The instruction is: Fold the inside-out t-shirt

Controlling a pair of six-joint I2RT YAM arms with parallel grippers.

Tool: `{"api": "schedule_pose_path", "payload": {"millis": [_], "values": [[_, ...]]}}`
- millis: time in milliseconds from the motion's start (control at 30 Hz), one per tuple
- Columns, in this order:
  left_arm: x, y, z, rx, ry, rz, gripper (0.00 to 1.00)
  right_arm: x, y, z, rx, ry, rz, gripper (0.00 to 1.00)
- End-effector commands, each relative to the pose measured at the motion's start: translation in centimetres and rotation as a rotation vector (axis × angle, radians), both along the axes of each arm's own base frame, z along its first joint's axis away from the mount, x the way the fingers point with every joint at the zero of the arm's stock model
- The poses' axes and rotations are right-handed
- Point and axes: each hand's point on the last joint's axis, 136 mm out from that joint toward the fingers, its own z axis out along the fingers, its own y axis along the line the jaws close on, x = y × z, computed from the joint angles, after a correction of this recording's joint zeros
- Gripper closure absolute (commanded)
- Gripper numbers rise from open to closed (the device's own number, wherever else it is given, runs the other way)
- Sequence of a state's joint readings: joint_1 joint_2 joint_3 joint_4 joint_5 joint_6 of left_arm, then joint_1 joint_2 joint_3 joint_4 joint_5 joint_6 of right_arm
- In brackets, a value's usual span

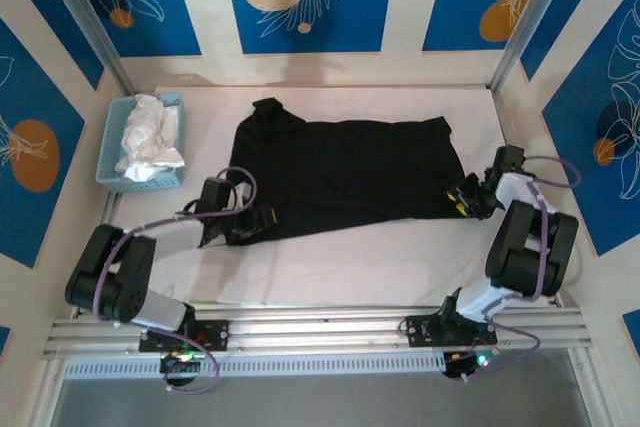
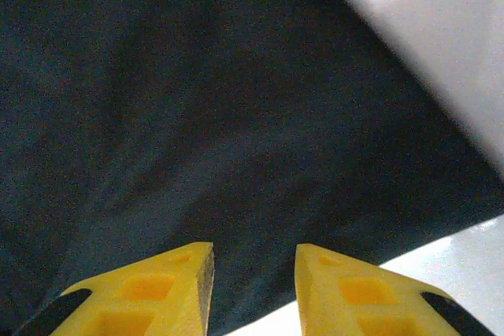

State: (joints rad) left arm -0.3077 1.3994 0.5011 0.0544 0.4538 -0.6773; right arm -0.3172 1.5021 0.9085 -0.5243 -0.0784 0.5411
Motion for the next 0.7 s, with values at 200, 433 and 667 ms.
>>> {"api": "schedule_pose_path", "payload": {"millis": [200, 433, 667], "values": [[-0.2, 5.8, 0.5, 0.148, -0.012, 0.174, 0.45, 1.3, 27.6, 8.2, -0.251, -0.568, 1.085, 0.59], [-1.5, 5.8, -2.4, 0.132, 0.066, 0.165, 0.47, -0.2, 41.1, 5.3, -0.215, -0.647, 1.460, 0.46], [-2.5, 6.1, -2.9, 0.129, 0.075, 0.176, 0.48, -1.5, 45.7, 0.2, -0.247, -0.575, 1.669, 0.43]]}}
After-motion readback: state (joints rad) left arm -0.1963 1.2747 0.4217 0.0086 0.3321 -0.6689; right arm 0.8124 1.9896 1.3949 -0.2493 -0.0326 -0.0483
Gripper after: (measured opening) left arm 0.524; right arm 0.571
